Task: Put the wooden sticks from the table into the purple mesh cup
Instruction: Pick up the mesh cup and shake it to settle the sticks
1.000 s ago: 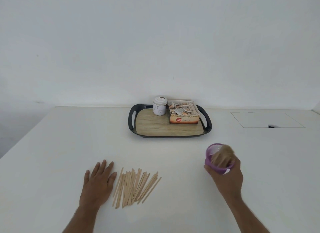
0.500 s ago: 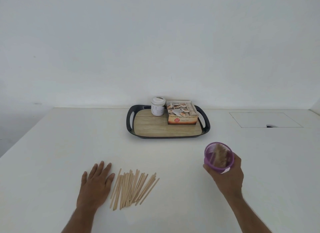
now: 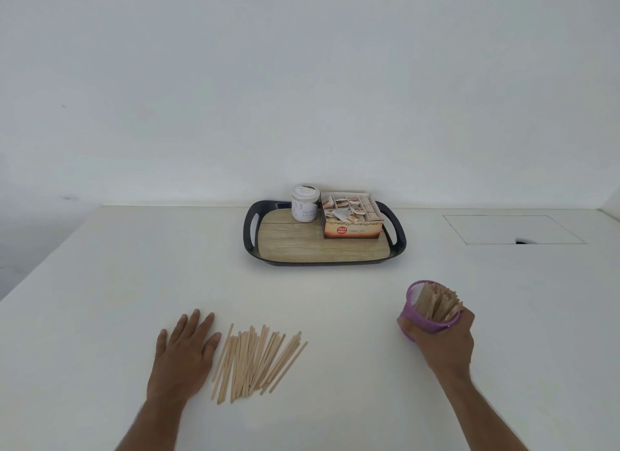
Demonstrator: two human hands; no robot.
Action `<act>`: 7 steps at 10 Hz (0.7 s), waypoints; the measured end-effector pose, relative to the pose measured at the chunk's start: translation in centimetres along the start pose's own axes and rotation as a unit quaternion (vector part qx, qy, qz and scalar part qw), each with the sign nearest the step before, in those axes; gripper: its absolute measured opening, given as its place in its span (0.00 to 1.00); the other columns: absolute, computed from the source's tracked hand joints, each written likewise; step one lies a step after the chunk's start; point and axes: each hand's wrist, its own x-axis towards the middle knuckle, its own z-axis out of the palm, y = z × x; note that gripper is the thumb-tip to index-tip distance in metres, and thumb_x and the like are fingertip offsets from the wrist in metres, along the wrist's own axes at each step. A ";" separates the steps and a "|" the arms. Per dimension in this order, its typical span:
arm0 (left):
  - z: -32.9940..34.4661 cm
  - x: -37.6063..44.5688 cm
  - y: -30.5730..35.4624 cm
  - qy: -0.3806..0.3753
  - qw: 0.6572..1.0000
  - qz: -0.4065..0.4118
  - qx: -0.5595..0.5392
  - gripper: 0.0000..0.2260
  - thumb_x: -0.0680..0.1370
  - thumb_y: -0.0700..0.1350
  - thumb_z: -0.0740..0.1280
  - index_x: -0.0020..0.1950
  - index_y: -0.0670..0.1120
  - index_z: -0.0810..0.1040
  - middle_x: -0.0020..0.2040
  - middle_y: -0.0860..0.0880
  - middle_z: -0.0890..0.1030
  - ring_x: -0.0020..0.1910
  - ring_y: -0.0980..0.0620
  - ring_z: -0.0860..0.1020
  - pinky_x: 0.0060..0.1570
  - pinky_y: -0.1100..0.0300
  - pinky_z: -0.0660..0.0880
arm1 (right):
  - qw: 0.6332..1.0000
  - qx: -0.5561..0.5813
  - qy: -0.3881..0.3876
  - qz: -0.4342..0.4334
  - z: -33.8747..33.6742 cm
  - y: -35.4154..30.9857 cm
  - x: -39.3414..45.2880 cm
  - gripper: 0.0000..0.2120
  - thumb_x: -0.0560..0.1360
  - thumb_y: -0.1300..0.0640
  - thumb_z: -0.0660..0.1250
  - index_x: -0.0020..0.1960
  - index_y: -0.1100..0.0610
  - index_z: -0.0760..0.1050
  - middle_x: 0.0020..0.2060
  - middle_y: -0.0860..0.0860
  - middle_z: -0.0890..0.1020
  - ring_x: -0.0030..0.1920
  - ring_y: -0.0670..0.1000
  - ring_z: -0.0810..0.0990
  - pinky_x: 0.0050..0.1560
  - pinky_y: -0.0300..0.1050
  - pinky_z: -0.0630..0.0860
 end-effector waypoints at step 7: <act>-0.3 -0.1 0.3 -0.001 1.000 -0.003 -0.005 0.25 0.84 0.58 0.52 0.82 0.57 0.58 0.83 0.54 0.55 0.83 0.53 0.50 0.81 0.47 0.45 | 0.999 -0.022 -0.041 -0.002 -1.3 2.4 0.9 0.35 0.58 0.56 0.85 0.58 0.47 0.69 0.49 0.48 0.80 0.48 0.55 0.80 0.46 0.46 0.74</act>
